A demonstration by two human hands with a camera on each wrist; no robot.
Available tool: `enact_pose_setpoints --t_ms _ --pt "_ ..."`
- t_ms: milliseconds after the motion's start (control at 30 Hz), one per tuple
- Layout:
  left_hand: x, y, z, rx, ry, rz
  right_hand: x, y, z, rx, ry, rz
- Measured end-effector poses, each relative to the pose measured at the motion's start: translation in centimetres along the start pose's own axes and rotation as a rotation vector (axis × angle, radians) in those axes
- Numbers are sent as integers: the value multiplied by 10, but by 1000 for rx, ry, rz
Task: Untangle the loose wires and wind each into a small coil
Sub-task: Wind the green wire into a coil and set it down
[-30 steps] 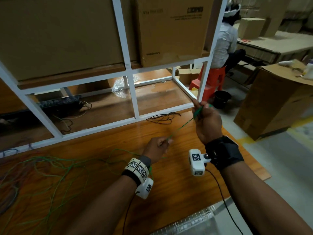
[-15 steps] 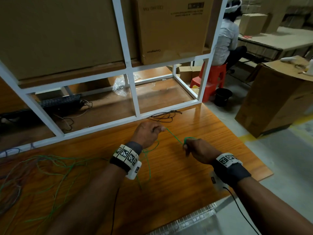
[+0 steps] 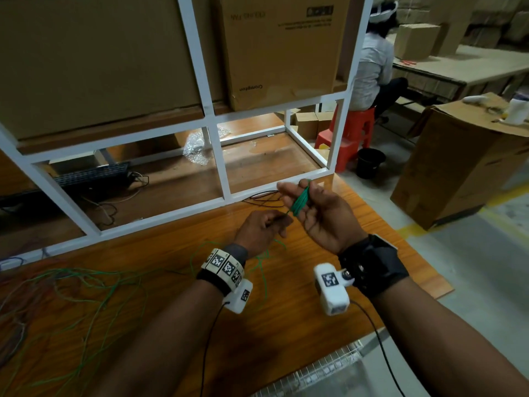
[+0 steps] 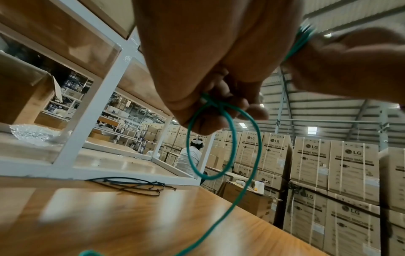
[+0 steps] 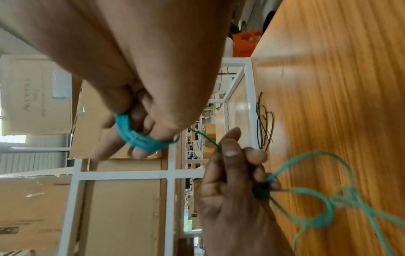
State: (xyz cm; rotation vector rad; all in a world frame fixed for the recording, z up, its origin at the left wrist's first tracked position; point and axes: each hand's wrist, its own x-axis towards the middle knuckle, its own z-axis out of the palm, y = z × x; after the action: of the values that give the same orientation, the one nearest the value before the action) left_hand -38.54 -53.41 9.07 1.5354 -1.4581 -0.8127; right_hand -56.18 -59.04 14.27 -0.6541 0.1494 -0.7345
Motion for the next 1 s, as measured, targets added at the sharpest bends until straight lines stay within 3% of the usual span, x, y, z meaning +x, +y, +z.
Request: enact_pose_setpoints --t_ms 67,100,167,267,367,467,533,633,700,800,900,1000 --pt "-8 2 8 -102 -37 -17 10 -2 -3 -72 163 -132" --pt "-11 3 11 -136 -53 -22 14 -1 -9 -240 211 -192" --pt "-17 4 13 -169 -68 -55 18 2 -19 -833 255 -271" --pt "-21 1 11 -117 -115 -89 16 9 -37 -1679 107 -223" --pt "-24 -3 3 29 -92 -121 12 15 -46 -1997 -63 -126" --pt "-26 -5 -7 204 -74 -131 8 12 -49 -2061 -159 -1" --pt "-26 -4 -15 160 -16 -179 6 9 -51 -2122 -175 138" --pt "-19 0 -36 -1 188 -272 0 8 -54 -2143 -195 302" --pt "-14 1 -52 -28 310 -277 -6 8 -55 -2051 -197 347" --pt "-8 -4 -66 20 383 -279 -11 5 -56 -1852 -182 442" --pt "-7 -11 -64 161 353 -252 -12 3 -52 -1745 -148 428" --pt "-14 -15 -45 427 114 -202 -13 1 -50 -1644 -67 318"
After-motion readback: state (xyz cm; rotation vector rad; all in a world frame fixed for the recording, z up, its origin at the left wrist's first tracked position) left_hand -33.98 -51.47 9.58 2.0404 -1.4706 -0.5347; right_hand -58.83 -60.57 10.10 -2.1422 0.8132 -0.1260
